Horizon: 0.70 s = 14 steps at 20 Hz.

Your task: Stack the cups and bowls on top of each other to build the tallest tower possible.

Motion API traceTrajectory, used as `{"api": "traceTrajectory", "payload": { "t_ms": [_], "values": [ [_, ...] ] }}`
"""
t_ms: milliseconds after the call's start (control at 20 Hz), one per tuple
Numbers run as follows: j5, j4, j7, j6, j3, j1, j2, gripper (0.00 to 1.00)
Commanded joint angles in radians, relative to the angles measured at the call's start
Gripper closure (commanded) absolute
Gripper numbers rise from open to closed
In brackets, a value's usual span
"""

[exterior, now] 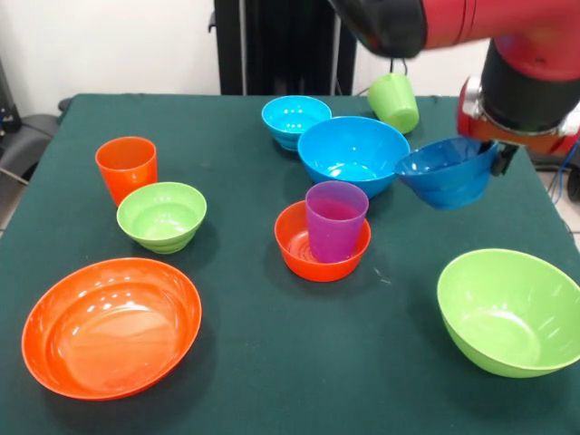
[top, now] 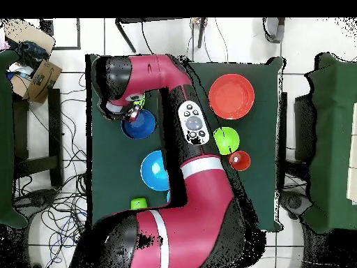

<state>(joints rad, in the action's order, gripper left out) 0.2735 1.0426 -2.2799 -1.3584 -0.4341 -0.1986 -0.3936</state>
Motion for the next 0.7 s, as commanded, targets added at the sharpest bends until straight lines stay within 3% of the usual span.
{"api": "traceTrajectory", "payload": {
  "t_ms": [50,350,700],
  "values": [
    [0.093,-0.126,-0.028,-0.178,0.099,0.021,0.067,1.0],
    [0.125,-0.269,0.024,-0.285,0.108,0.01,0.129,1.0],
    [0.14,-0.417,0.036,-0.342,0.083,0.013,0.194,1.0]
  ]
}}
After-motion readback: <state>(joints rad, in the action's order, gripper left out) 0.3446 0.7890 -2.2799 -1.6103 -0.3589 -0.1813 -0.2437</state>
